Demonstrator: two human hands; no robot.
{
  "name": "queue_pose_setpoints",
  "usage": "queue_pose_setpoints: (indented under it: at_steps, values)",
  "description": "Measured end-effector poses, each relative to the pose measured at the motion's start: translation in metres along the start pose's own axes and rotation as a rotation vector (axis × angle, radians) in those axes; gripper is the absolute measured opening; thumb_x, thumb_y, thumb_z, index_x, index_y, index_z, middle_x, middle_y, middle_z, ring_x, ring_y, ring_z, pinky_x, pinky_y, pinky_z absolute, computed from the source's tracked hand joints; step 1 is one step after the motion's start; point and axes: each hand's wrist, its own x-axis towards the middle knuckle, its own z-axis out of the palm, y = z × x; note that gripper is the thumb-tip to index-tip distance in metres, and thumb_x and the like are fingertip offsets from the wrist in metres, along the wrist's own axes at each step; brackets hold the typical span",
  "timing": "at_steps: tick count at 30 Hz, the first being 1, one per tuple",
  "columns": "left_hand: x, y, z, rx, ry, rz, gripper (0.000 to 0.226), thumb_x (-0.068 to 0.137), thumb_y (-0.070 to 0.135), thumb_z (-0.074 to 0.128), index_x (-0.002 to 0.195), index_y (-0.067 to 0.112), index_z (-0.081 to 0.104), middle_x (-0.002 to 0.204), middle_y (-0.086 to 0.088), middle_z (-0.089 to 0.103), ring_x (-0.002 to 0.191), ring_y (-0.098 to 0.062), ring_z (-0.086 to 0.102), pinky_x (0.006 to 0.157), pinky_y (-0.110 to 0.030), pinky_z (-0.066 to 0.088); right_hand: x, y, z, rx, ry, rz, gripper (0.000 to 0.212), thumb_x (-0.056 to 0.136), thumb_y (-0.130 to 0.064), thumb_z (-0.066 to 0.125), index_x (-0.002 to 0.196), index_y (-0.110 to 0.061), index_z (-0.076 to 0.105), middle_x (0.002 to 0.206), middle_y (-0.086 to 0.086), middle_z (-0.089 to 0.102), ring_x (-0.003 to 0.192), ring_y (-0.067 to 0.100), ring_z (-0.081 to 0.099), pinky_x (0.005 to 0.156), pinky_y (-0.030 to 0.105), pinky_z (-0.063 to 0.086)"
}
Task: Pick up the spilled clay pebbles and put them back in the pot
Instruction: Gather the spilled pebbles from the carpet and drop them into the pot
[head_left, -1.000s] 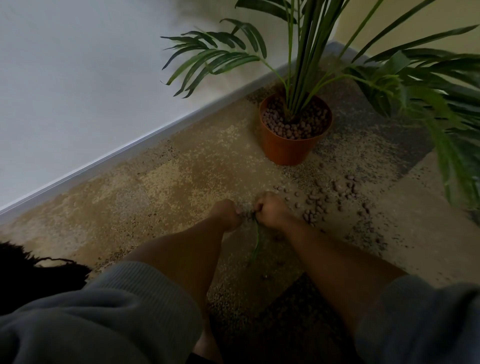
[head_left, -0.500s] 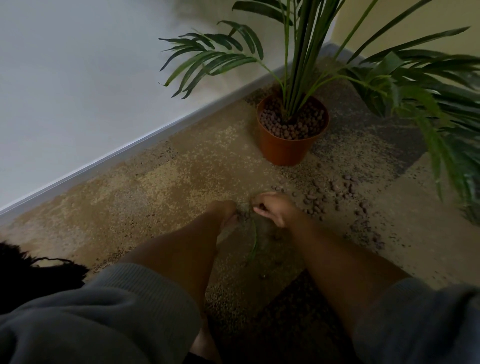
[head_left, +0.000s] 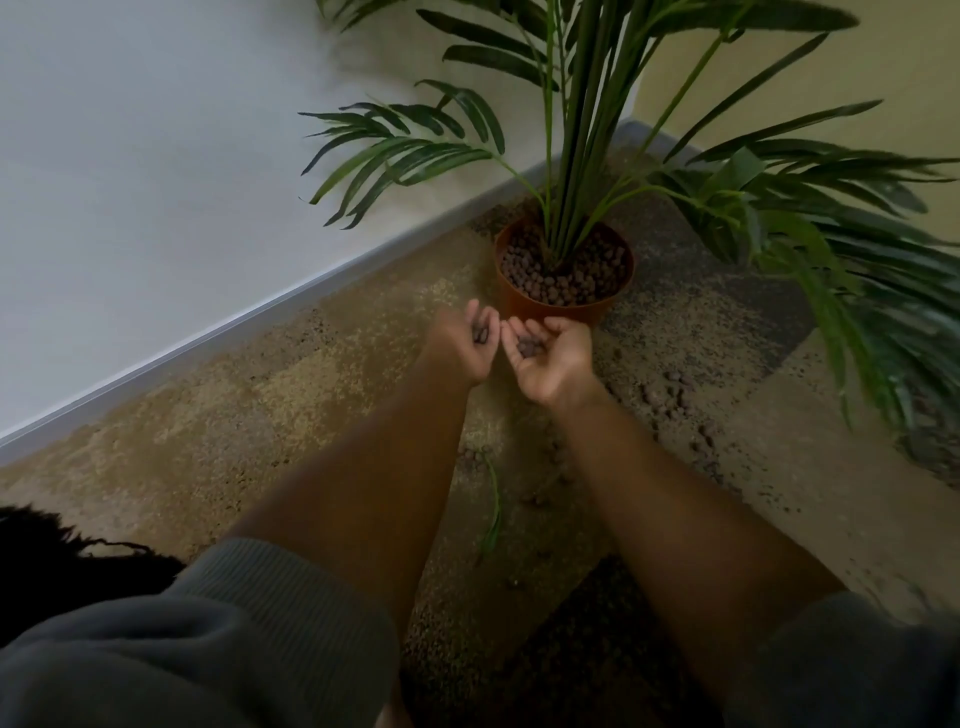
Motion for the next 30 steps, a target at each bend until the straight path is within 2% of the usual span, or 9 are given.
queue_pose_setpoints:
  at_steps: [3,7,11,14,16,18,21,25,30]
  values:
    - [-0.004,-0.002,0.024,-0.015,-0.117,0.048,0.044,0.105,0.025,0.028,0.135,0.002,0.050,0.113,-0.015,0.061,0.102,-0.018,0.060,0.096,-0.027,0.048,-0.004,-0.016,0.017,0.082,0.009,-0.089,0.035,0.100,-0.019,0.038,0.122,0.005,0.052,0.124,0.023,0.053,0.116,0.031,0.056,0.106,0.041,0.047]
    - [-0.005,-0.003,0.052,0.013,-0.213,0.089,0.042,0.104,0.019,0.029,0.139,-0.002,0.042,0.088,-0.012,0.054,0.078,-0.018,0.053,0.105,-0.034,0.044,-0.008,-0.033,0.033,0.155,0.006,-0.188,0.039,0.100,-0.017,0.036,0.132,0.002,0.048,0.129,0.019,0.049,0.125,0.029,0.050,0.110,0.040,0.042]
    - [-0.001,-0.004,0.071,0.100,-0.307,0.046,0.045,0.103,0.019,0.031,0.142,-0.003,0.037,0.108,-0.016,0.052,0.069,-0.017,0.039,0.095,-0.030,0.047,-0.013,-0.046,0.039,0.171,-0.063,-0.190,0.043,0.100,-0.011,0.029,0.136,0.004,0.046,0.136,0.023,0.050,0.127,0.035,0.049,0.114,0.044,0.037]
    - [-0.006,-0.004,0.078,0.102,-0.359,-0.024,0.051,0.105,0.024,0.029,0.146,-0.006,0.029,0.138,-0.022,0.043,0.103,-0.026,0.053,0.111,-0.040,0.037,-0.015,-0.053,0.037,0.169,-0.136,-0.159,0.047,0.096,-0.008,0.027,0.139,0.007,0.041,0.140,0.027,0.046,0.130,0.039,0.046,0.115,0.049,0.034]
    - [-0.011,-0.003,0.078,0.107,-0.356,-0.034,0.054,0.105,0.024,0.027,0.148,-0.008,0.022,0.152,-0.025,0.029,0.136,-0.034,0.038,0.117,-0.045,0.025,-0.015,-0.055,0.034,0.163,-0.168,-0.123,0.050,0.096,-0.007,0.026,0.142,0.010,0.035,0.143,0.030,0.042,0.133,0.041,0.043,0.116,0.049,0.031]
    - [-0.013,-0.002,0.076,0.113,-0.345,-0.029,0.053,0.105,0.022,0.027,0.148,-0.009,0.021,0.154,-0.027,0.024,0.144,-0.035,0.025,0.119,-0.043,0.021,-0.012,-0.057,0.031,0.170,-0.169,-0.095,0.052,0.096,-0.006,0.025,0.146,0.011,0.027,0.147,0.031,0.037,0.138,0.042,0.038,0.118,0.049,0.027]
    - [-0.012,0.001,0.070,0.119,-0.325,-0.008,0.051,0.105,0.021,0.025,0.149,-0.007,0.022,0.155,-0.026,0.024,0.145,-0.034,0.023,0.119,-0.042,0.022,-0.008,-0.055,0.027,0.137,-0.144,-0.093,0.054,0.096,-0.004,0.026,0.149,0.008,0.023,0.152,0.027,0.031,0.143,0.038,0.032,0.120,0.046,0.025]
    - [-0.007,0.001,0.051,0.135,-0.277,0.075,0.046,0.105,0.019,0.025,0.146,0.000,0.035,0.149,-0.020,0.040,0.138,-0.028,0.039,0.113,-0.034,0.035,-0.006,-0.040,0.023,-0.061,-0.118,-0.087,0.045,0.096,-0.001,0.031,0.138,0.007,0.041,0.139,0.024,0.048,0.130,0.032,0.050,0.113,0.040,0.040]
    - [0.001,-0.002,0.007,0.278,-0.084,0.123,0.035,0.103,0.024,0.034,0.129,0.013,0.055,0.129,-0.008,0.062,0.102,-0.015,0.062,0.073,-0.021,0.052,-0.004,-0.011,0.011,-0.512,-0.069,-0.020,0.022,0.093,-0.003,0.039,0.103,-0.002,0.059,0.116,0.017,0.063,0.104,0.025,0.065,0.098,0.036,0.052]
